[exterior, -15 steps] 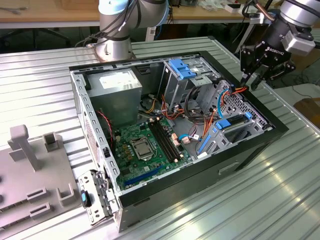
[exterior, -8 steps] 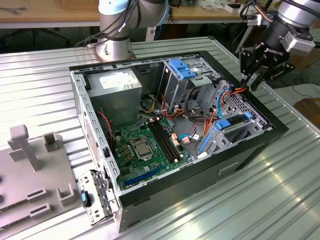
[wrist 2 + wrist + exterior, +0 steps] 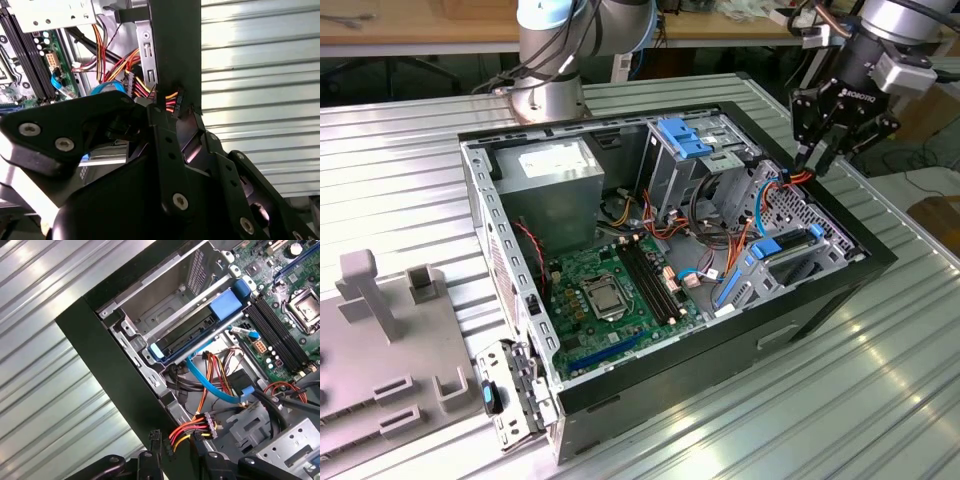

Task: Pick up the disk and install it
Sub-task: 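Insert the first disk wire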

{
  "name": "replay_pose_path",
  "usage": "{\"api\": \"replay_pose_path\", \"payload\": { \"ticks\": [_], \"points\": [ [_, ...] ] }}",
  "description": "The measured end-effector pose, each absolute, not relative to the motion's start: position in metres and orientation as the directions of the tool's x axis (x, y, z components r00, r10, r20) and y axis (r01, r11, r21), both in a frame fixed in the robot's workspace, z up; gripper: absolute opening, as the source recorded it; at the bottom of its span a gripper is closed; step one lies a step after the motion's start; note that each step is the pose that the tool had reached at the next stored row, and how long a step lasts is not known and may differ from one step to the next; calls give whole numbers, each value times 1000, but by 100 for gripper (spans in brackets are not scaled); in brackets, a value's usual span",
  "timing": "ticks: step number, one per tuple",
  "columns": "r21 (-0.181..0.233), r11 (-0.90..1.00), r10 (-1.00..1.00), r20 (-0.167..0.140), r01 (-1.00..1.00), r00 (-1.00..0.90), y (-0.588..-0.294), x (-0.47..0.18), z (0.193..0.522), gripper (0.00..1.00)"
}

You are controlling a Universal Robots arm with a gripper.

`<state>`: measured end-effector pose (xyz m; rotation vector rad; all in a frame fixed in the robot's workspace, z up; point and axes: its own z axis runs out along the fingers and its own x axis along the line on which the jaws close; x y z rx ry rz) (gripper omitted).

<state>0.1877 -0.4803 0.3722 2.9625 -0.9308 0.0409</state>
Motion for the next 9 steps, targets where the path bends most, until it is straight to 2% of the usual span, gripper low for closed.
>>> {"api": "replay_pose_path", "payload": {
  "ticks": [8,9],
  "points": [
    [33,-891,-451,40,-452,892,-480,190,368,36],
    [92,-898,-425,67,-430,903,-473,191,367,36]
  ]
}}
